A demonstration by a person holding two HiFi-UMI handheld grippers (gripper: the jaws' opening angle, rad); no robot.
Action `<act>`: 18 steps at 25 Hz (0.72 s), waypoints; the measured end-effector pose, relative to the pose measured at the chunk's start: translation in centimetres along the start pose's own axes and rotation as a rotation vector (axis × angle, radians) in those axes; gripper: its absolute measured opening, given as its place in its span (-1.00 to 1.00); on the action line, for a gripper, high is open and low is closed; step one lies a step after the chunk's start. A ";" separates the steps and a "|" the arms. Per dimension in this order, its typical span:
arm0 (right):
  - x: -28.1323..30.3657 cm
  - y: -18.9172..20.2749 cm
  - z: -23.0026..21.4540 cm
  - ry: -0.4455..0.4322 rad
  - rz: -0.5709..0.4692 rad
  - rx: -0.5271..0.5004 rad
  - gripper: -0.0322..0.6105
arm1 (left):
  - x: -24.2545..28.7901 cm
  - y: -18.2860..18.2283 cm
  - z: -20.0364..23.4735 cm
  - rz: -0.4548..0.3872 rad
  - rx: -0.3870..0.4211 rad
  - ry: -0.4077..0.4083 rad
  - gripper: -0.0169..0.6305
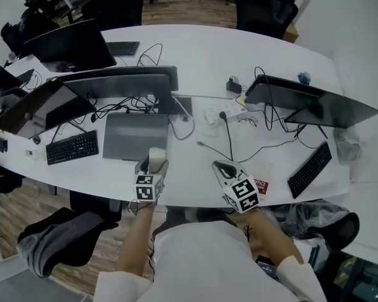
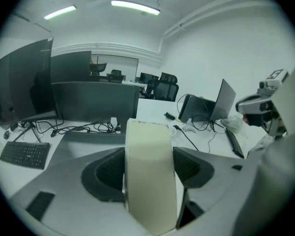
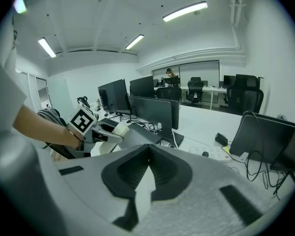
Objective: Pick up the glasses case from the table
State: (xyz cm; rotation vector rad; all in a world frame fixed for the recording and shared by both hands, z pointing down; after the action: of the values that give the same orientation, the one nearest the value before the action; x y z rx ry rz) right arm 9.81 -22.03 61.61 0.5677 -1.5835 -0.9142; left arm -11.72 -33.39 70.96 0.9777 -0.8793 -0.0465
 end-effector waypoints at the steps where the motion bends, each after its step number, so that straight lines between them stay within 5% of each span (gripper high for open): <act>1: -0.1 -0.4 -0.1 0.006 -0.009 0.003 -0.90 | -0.9 -0.7 0.2 -0.022 0.000 0.000 -0.03; 18: -3.0 -7.0 0.8 -0.011 -0.157 -0.033 -0.90 | -13.2 -9.1 -0.3 -0.309 0.046 0.000 -0.03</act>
State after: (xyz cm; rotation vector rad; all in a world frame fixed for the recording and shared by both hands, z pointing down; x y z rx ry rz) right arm 8.88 -23.54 54.20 0.6714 -1.5472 -1.0609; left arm -17.22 -33.15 55.88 1.1503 -0.7258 -0.2900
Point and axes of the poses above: the fingertips, and each gripper's own axes: x forward along the fingers, z to its left, y out of its underside, the point moved 5 cm from there along -x, backward along the fingers, and after that the axes turned 7 degrees about y, right-handed, at the moved point
